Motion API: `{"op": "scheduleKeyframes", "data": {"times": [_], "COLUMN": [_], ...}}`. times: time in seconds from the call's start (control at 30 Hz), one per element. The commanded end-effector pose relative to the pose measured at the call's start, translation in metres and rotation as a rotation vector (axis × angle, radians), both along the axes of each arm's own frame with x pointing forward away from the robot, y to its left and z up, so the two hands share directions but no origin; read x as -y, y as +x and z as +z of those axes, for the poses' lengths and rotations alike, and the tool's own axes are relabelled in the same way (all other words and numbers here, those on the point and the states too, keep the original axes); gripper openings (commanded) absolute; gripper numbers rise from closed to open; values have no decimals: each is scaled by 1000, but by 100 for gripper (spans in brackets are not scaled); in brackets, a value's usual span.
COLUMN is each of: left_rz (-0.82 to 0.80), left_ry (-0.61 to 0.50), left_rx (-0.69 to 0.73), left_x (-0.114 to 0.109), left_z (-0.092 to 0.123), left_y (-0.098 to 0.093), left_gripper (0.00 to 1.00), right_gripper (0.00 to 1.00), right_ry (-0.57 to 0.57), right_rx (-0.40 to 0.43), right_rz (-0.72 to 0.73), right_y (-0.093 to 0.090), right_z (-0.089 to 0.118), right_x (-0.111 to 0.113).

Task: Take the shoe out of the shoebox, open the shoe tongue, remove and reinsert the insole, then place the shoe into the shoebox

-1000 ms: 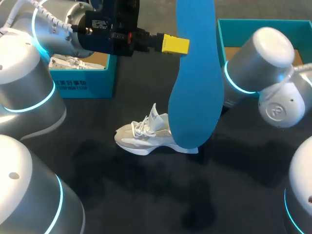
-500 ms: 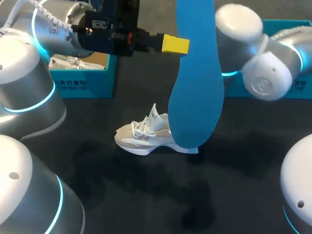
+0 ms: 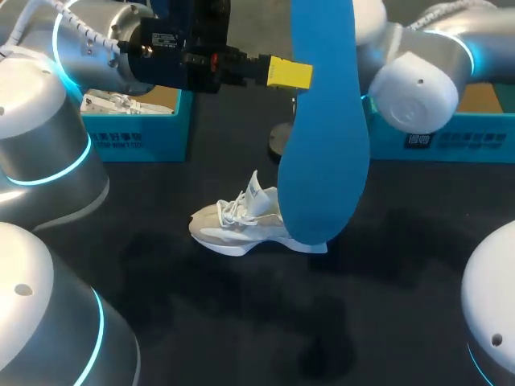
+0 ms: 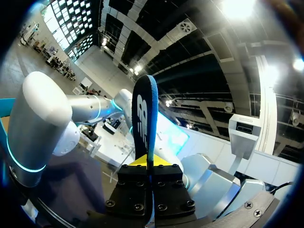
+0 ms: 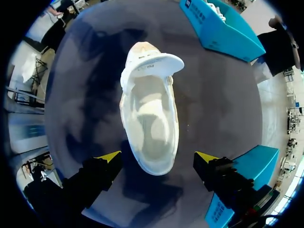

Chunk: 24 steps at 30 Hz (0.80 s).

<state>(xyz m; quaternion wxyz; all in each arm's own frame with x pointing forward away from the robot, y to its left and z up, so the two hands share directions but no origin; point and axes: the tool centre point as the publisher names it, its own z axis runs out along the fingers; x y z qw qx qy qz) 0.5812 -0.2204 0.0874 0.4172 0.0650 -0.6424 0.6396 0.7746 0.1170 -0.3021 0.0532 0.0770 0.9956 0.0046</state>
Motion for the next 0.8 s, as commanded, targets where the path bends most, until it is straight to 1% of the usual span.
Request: {"op": "scheduleKeyframes", "data": {"times": [0.03,0.27,0.8], "left_rz": [0,0,0], "left_ry": [-2,-2,-2], "left_rx": [0,0,0], "left_x": [0,0,0], "left_z": [-1,-1,-1], "left_y": [0,0,0], "left_gripper": [0,0,0], "right_gripper": [100,100,100], "right_ry": [-29,-4,-4], "right_rx": [1,-5,-5], "right_rz": [-1,2,2], "right_y": [-2,0,0], "right_z": [3,0,0], "right_x": [-1,2,2]}}
